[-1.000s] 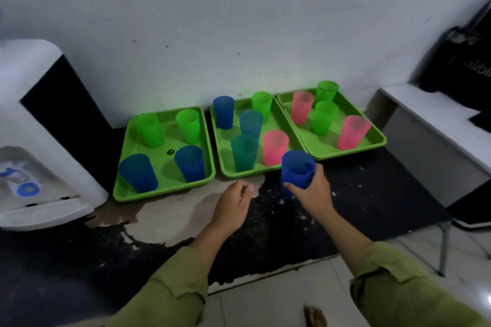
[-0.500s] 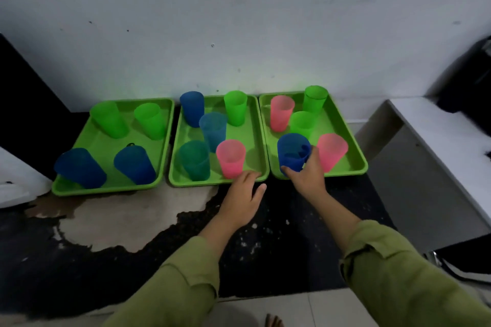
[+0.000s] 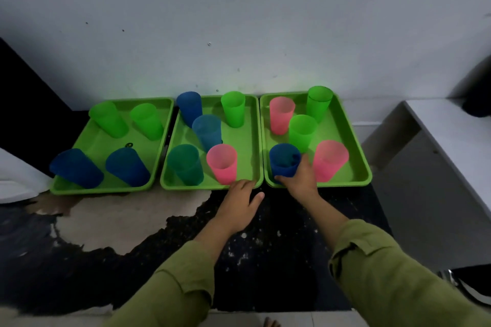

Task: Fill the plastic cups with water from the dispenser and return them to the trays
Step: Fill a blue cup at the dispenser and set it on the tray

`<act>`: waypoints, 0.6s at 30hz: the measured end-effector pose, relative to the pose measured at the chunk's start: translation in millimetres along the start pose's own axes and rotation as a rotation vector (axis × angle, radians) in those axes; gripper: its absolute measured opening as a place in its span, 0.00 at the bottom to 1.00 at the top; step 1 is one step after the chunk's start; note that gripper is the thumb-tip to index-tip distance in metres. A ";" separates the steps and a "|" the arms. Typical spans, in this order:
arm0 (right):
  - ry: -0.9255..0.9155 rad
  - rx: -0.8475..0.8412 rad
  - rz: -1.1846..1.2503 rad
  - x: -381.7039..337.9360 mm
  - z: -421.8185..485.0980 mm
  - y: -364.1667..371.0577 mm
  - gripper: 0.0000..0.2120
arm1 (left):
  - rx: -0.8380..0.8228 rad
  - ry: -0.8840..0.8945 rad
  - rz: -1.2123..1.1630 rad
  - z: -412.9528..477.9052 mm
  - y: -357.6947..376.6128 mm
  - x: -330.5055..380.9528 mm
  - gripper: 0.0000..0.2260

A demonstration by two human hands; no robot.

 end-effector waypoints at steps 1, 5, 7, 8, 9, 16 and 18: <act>0.001 -0.010 0.006 1.3 0.0 0.6 0.33 | -0.001 0.000 0.000 -0.1 -0.2 0.8 0.22; -0.006 -0.050 0.024 -0.3 -1.2 -1.2 0.34 | 0.022 -0.023 -0.045 2.0 -3.4 3.8 0.22; -0.017 -0.061 0.048 -4.5 -3.8 -5.5 0.35 | 0.049 -0.038 -0.084 5.2 -8.9 10.4 0.22; -0.029 -0.062 0.064 -7.7 -4.9 -7.2 0.37 | 0.075 -0.037 -0.096 7.9 -13.7 14.3 0.22; -0.044 -0.058 0.080 -11.4 -5.8 -10.3 0.38 | 0.111 -0.033 -0.108 11.5 -19.8 19.7 0.22; -0.134 0.038 0.250 -48.4 8.5 -56.6 0.27 | 0.319 0.040 -0.154 55.7 -63.8 56.8 0.19; -0.150 0.088 0.277 -56.8 25.5 -73.8 0.21 | 0.310 0.055 -0.159 74.0 -67.1 65.6 0.19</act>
Point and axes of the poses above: each hand's wrist, its own z-axis towards the middle knuckle, its own y-axis out of the palm, x = y × z, the point moved 7 cm from there along z, towards the middle knuckle, and after that the axes turned 7 degrees about y, right-handed, at the moved point
